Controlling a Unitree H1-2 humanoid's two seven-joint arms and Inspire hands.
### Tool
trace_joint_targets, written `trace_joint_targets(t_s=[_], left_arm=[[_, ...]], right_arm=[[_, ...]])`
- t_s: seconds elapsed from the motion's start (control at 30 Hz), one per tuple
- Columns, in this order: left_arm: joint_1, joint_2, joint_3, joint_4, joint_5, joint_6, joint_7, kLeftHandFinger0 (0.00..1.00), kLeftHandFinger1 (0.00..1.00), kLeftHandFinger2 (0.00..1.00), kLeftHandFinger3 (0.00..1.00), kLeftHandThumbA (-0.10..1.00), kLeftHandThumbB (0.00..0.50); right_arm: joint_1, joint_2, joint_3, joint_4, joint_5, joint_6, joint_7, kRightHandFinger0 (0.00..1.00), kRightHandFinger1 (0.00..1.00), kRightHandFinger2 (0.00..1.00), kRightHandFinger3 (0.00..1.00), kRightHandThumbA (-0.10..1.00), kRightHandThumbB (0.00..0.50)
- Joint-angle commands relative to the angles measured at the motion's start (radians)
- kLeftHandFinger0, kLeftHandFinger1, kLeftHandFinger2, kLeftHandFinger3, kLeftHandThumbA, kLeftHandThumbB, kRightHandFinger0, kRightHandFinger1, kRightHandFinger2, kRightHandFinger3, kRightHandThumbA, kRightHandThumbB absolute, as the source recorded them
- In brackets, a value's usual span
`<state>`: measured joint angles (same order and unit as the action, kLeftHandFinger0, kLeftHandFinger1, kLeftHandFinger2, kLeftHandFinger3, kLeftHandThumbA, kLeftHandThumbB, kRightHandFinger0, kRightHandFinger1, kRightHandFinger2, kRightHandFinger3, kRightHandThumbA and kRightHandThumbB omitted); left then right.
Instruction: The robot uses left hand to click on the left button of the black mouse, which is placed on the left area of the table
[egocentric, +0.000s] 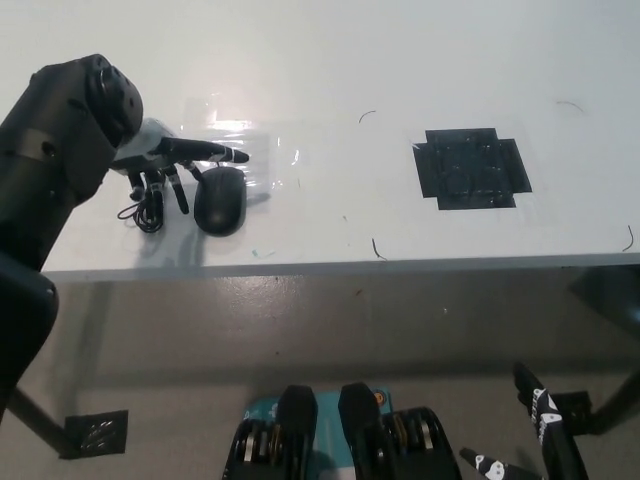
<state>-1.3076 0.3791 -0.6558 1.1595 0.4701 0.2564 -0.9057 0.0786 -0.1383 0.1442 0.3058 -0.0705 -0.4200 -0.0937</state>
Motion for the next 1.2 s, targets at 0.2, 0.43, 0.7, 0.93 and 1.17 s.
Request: trace_joint_targets(t_s=[0.2,0.43,0.7,0.93,1.17], left_arm=[[-0.142,0.168,0.119,-0.225,-0.047,-0.001,-0.089,0.00,0.24,0.64,1.00,1.00,0.500],[-0.122,0.374,0.305,-0.753,-0.115,0.214,-0.234,0.07,0.36,0.69,1.00,1.00,0.419],[0.276,0.412,0.808,-1.372,-0.535,0.214,-0.055,0.01,0.01,0.21,1.00,1.00,0.411],[0.867,0.213,1.146,-1.960,-1.009,0.214,0.301,1.00,0.60,0.65,1.00,1.00,0.357],[1.506,-0.073,1.048,-2.035,-1.015,-0.432,0.333,1.00,1.00,1.00,1.00,1.00,0.311]], right_arm=[[-0.005,-0.013,-0.002,-0.015,-0.002,-0.050,-0.010,1.00,1.00,1.00,1.00,1.00,0.407],[0.049,-0.013,0.005,-0.037,0.006,-0.050,0.002,1.00,1.00,1.00,1.00,1.00,0.408],[0.072,-0.015,0.021,-0.032,-0.011,-0.050,-0.012,1.00,1.00,1.00,1.00,1.00,0.386],[0.103,-0.006,0.024,-0.027,-0.010,-0.050,-0.020,1.00,1.00,1.00,1.00,1.00,0.388],[0.129,0.009,0.037,-0.015,-0.019,-0.050,-0.042,1.00,1.00,1.00,1.00,1.00,0.383]])
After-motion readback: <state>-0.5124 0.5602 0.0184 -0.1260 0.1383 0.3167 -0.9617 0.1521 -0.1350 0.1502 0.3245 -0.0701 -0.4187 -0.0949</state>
